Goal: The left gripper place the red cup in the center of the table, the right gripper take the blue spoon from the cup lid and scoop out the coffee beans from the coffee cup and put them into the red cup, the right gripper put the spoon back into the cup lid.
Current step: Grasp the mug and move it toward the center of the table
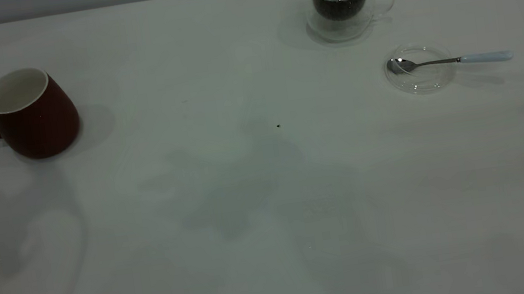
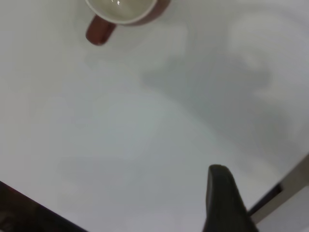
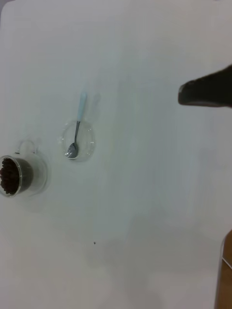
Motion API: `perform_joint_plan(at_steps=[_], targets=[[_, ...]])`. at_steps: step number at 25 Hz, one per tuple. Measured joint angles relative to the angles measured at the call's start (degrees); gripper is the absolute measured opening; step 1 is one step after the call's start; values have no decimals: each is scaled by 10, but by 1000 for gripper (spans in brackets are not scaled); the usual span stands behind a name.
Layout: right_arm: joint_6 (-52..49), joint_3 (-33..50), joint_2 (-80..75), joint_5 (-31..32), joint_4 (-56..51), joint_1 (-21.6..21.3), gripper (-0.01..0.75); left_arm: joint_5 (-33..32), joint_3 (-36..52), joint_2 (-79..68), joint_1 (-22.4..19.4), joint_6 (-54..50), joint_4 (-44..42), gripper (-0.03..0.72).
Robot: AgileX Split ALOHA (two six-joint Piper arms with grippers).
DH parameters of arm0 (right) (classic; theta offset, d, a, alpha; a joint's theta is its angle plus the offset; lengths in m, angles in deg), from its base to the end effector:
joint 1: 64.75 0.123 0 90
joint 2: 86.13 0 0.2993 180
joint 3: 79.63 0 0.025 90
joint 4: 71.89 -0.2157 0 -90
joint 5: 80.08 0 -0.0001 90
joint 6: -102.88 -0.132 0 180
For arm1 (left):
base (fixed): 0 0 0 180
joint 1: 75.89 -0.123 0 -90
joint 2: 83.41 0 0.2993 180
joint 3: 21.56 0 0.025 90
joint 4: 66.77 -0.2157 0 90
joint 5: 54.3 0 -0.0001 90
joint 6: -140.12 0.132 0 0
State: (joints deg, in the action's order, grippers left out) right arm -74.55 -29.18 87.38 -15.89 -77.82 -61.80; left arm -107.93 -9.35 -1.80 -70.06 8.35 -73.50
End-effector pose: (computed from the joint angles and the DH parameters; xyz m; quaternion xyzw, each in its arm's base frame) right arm -0.0183 0.0114 0.2277 -0.0451 0.8686 0.0532 0.4906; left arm 0.2902 -0.0171 0.2402 0.4743 0.8681 0.0976 0.1090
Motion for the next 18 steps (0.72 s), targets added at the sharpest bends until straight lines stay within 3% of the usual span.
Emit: perform_joint_plan(at_steps=[7, 18], targets=[[0, 0, 0, 0, 0, 0, 483, 11, -53, -149, 0, 3, -145, 482], [0, 0, 0, 0, 0, 0, 483, 136, -56, -277, 0, 3, -284, 482]])
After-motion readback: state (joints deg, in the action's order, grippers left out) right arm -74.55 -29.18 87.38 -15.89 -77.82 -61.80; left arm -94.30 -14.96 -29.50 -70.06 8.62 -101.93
